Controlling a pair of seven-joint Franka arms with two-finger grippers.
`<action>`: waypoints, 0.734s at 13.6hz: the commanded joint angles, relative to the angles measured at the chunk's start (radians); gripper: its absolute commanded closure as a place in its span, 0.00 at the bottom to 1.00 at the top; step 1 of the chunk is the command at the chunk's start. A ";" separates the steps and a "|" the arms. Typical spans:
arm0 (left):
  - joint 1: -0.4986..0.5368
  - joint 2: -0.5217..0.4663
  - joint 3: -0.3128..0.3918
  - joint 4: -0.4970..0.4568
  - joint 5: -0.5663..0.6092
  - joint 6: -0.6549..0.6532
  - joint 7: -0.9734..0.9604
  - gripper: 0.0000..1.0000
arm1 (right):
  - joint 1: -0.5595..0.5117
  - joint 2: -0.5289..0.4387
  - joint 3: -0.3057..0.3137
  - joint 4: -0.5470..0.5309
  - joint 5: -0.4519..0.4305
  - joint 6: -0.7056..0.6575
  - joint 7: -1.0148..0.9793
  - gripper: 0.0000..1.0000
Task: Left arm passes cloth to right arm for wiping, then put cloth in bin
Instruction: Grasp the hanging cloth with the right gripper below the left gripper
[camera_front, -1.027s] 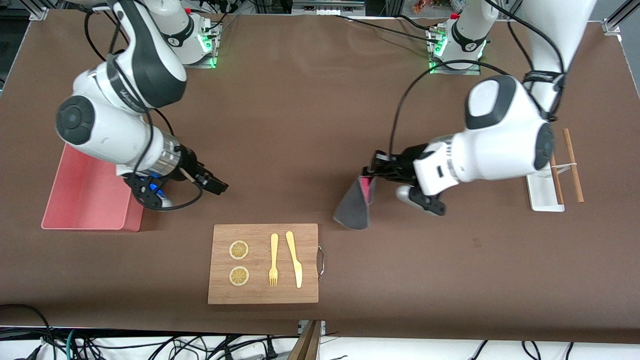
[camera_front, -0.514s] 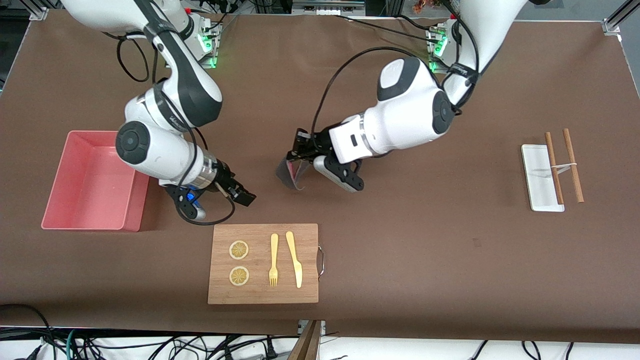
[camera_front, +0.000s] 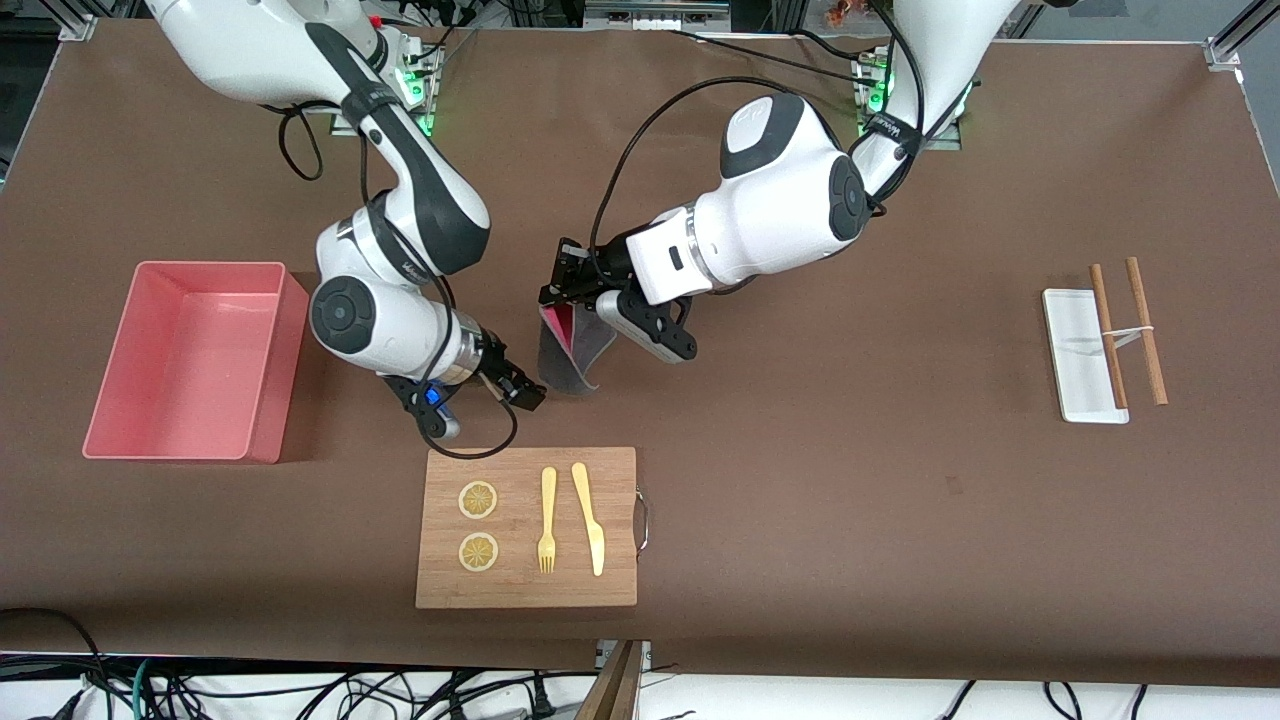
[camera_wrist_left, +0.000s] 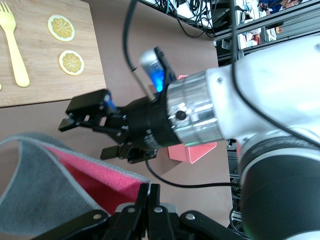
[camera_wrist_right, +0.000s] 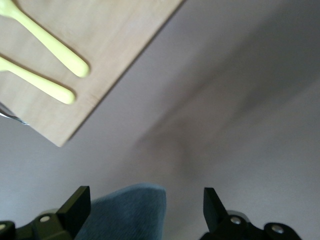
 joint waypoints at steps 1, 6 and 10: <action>-0.011 0.004 0.007 0.011 -0.024 0.009 -0.004 1.00 | -0.004 -0.012 0.020 -0.043 0.015 0.023 0.035 0.00; -0.013 0.003 0.007 0.014 -0.026 0.009 -0.006 1.00 | -0.004 -0.005 0.027 -0.063 0.108 0.016 0.040 0.01; -0.013 0.001 0.007 0.014 -0.026 0.009 -0.006 1.00 | -0.004 -0.003 0.033 -0.086 0.164 0.009 0.032 0.83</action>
